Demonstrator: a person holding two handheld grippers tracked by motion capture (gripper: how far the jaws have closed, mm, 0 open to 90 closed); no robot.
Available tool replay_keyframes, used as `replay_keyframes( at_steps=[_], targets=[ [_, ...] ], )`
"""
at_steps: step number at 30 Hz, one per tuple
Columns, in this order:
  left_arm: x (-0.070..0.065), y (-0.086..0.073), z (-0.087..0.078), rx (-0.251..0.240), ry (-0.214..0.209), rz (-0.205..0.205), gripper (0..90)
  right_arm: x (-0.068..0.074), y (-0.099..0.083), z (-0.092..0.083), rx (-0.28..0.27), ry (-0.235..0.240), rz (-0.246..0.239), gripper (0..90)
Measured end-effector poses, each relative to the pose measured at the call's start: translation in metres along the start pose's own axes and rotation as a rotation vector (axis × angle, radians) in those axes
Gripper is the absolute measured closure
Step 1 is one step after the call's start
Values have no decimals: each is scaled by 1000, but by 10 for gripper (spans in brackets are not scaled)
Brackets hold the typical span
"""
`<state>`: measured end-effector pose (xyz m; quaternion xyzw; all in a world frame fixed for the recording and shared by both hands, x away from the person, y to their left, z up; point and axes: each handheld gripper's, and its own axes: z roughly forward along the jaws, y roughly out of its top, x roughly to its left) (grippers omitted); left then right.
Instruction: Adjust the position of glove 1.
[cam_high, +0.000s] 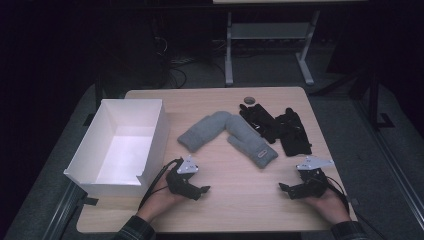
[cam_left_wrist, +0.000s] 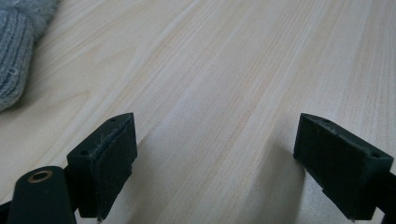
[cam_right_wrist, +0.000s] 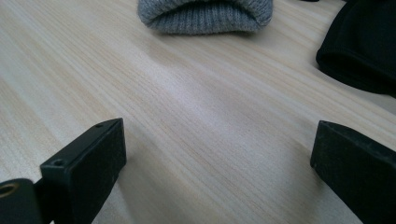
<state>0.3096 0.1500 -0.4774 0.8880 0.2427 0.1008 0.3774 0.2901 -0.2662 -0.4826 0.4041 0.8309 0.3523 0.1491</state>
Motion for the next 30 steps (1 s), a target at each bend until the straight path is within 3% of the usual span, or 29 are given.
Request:
replay_keyframes(
  at_steps=[4, 5, 6, 13, 18, 27, 30],
  targets=[
    [0, 0, 0, 4, 1, 4, 127, 0, 3, -1, 31, 1, -7, 50],
    [0, 0, 0, 3, 0, 4, 127, 0, 7, -2, 45, 7, -17, 136],
    [0, 0, 0, 3, 0, 4, 127, 0, 9, -3, 49, 21, -13, 154],
    [-1, 0, 0, -5, 3, -10, 127, -3, 21, -5, 3, 39, 24, 161],
    [-1, 0, 0, -4, 3, -10, 127, -7, 37, -3, -41, 38, 17, 201],
    [-1, 0, 0, -3, 5, -7, 127, -8, 64, 10, -55, 45, -12, 240],
    [-1, 0, 0, -2, 4, -8, 127, -9, 71, 15, -67, 61, -15, 299]
  ],
)
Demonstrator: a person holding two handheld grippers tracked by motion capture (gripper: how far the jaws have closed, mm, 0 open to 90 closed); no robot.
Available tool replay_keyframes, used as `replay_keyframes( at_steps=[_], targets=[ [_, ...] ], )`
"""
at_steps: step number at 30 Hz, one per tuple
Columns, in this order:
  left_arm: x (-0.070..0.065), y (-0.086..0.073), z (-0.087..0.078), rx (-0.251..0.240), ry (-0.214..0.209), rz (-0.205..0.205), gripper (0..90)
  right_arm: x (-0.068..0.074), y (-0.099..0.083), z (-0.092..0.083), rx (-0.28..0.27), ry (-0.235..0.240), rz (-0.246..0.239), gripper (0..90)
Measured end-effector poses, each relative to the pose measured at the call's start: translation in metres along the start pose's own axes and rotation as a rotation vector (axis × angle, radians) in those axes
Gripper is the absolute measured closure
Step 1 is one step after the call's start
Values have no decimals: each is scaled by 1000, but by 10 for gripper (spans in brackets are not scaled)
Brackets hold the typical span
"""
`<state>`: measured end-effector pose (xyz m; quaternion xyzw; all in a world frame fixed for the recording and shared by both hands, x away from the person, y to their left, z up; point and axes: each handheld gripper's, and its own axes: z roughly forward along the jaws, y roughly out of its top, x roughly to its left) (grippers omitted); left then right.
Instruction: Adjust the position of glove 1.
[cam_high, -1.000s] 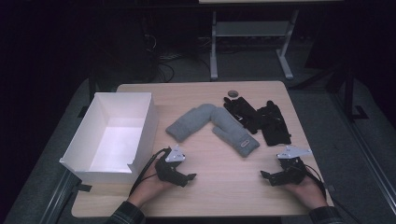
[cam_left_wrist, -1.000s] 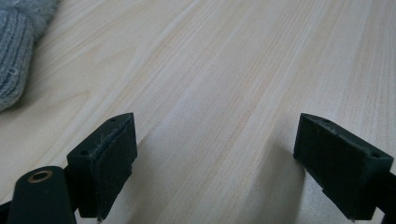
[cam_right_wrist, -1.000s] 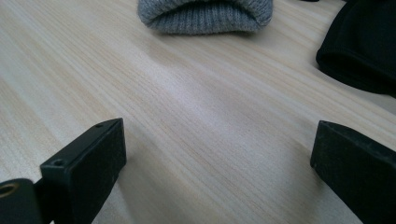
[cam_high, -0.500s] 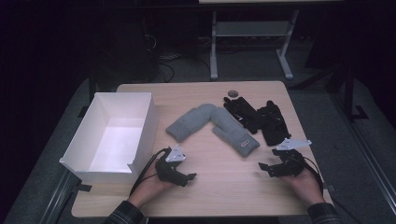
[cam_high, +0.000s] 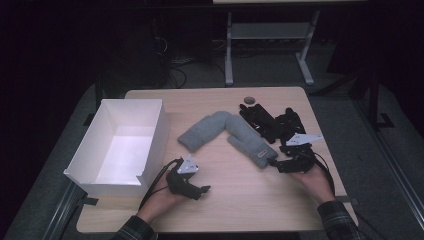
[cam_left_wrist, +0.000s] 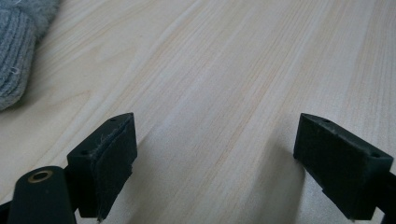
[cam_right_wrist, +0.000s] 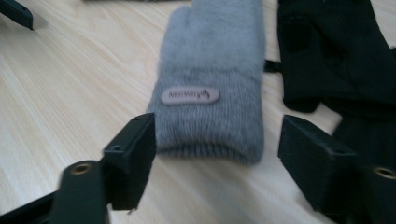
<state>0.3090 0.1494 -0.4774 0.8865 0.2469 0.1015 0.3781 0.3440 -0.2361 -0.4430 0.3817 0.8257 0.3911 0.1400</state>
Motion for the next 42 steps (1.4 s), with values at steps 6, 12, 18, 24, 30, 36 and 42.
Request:
replay_keyframes(
  at_steps=[6, 12, 18, 24, 30, 36, 42],
  targets=[
    [1, 1, 1, -2, 4, -6, 127, -5, 19, 18, -16, 27, -20, 332],
    [1, 1, 1, 3, 4, -4, 127, -6, 34, 35, -34, 34, -14, 370],
    [1, 1, 1, 2, 3, -5, 127, -7, 38, 49, -30, 51, 1, 394],
    [0, 1, 1, 0, 10, -9, 129, -6, 33, 63, 24, 63, -27, 529],
    [0, 0, 1, -1, 12, -9, 129, -4, 32, 64, 44, 62, -62, 773],
    [0, 1, 1, 2, 14, -11, 129, -4, 32, 59, 27, 70, -74, 877],
    [0, 1, 1, 1, 14, -9, 129, -2, 35, 43, -21, 92, -71, 884]
  ],
)
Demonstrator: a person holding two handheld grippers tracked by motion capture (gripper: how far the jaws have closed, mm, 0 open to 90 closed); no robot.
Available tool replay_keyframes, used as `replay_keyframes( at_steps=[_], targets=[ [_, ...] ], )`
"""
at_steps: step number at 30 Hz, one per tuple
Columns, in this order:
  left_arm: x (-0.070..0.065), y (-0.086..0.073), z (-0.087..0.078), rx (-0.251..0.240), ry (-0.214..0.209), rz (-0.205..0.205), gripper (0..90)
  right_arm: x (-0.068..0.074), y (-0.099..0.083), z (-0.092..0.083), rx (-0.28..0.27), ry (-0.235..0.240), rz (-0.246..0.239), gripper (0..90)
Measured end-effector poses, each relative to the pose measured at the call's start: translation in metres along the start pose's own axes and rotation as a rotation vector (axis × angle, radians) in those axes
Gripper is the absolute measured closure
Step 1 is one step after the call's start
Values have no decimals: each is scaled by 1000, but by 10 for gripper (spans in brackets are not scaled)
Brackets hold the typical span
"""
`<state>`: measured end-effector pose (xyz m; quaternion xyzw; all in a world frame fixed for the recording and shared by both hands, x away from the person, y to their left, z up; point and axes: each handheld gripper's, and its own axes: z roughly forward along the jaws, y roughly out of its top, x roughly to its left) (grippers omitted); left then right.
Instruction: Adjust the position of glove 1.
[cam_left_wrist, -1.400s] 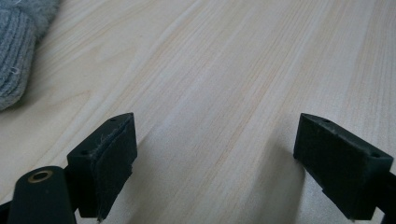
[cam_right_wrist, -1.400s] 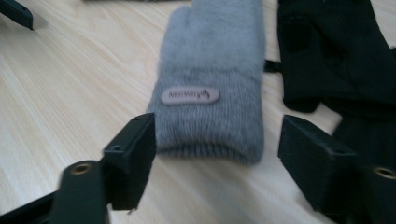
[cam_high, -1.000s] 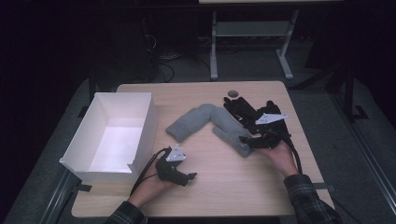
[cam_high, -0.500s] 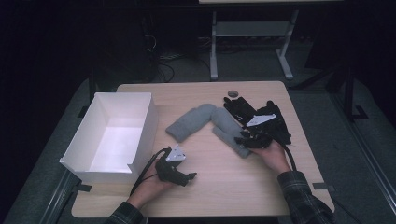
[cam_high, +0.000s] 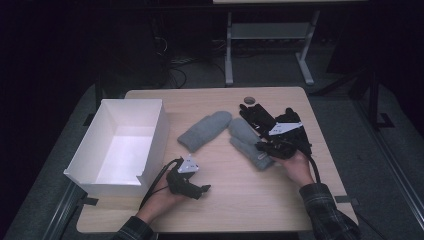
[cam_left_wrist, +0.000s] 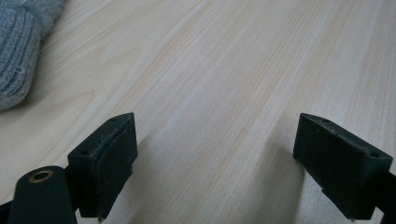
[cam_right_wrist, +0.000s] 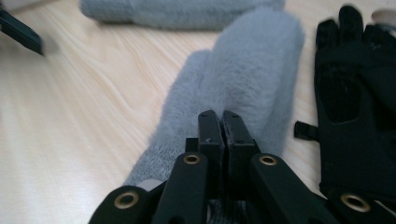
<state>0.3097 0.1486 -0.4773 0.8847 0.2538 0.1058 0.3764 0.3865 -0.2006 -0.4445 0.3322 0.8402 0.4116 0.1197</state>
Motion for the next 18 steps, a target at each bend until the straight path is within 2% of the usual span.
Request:
replay_keyframes(
  at_steps=[7, 8, 13, 18],
  targets=[
    [0, 0, 0, 3, 1, 6, 129, 11, 0, -27, -76, 50, 18, 885],
    [1, 0, 0, 4, 1, 8, 129, 17, -2, -32, -82, 64, 16, 884],
    [0, 0, 0, -1, 0, 1, 129, 30, -5, -36, -78, 80, -6, 883],
    [0, 0, 0, -4, 0, -2, 129, 48, -15, -35, -40, 100, -25, 883]
  ],
)
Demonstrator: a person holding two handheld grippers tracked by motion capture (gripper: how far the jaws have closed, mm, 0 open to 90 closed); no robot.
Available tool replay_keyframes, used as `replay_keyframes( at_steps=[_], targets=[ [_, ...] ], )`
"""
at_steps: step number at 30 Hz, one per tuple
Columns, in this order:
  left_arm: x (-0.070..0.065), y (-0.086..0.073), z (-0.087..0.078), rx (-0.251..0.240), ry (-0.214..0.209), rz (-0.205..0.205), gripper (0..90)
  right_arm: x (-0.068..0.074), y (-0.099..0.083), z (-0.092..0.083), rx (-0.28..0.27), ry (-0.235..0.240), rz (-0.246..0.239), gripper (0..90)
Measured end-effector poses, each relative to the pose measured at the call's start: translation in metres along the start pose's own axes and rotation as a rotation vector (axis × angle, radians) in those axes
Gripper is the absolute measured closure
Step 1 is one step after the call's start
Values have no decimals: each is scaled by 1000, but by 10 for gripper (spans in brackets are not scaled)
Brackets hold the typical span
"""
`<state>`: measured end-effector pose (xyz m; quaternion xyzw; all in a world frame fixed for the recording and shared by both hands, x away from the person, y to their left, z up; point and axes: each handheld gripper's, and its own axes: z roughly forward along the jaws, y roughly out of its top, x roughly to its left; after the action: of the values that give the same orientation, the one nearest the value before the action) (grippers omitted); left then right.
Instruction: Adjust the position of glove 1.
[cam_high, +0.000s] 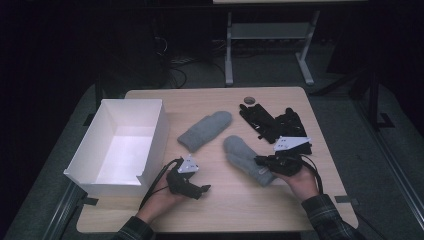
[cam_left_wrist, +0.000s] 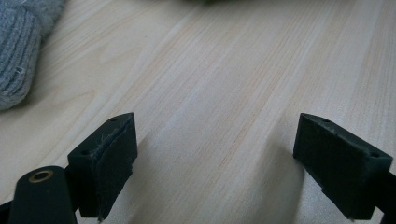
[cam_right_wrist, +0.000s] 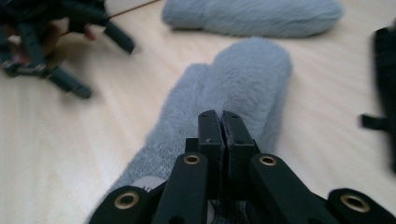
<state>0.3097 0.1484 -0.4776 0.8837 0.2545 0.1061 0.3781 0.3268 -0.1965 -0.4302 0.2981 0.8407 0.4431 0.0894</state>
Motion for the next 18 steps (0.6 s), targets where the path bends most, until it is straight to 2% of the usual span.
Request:
replay_keyframes(
  at_steps=[5, 6, 7, 9, 10, 13, 16, 18],
  targets=[
    [0, 0, 0, -1, 1, 4, 129, 16, -10, 3, 40, 25, 6, 879],
    [0, 0, 0, 2, 1, 5, 129, 22, -14, 6, 64, 37, 7, 847],
    [0, 0, 0, 2, 1, 5, 129, 22, -14, 6, 64, 37, 7, 847],
    [0, 0, 0, 3, 1, 4, 129, 26, -16, 8, 83, 33, -15, 759],
    [0, 0, 0, 3, 3, 6, 129, 27, -15, 6, 74, 30, -8, 696],
    [0, 0, 0, 3, 1, 1, 129, 25, -13, -5, 24, 25, 11, 664],
    [0, 0, 0, 3, 1, 1, 129, 14, -17, -15, 25, -19, 43, 726],
    [0, 0, 0, 3, 2, 0, 129, 6, -23, -21, 41, -33, 68, 832]
  ],
)
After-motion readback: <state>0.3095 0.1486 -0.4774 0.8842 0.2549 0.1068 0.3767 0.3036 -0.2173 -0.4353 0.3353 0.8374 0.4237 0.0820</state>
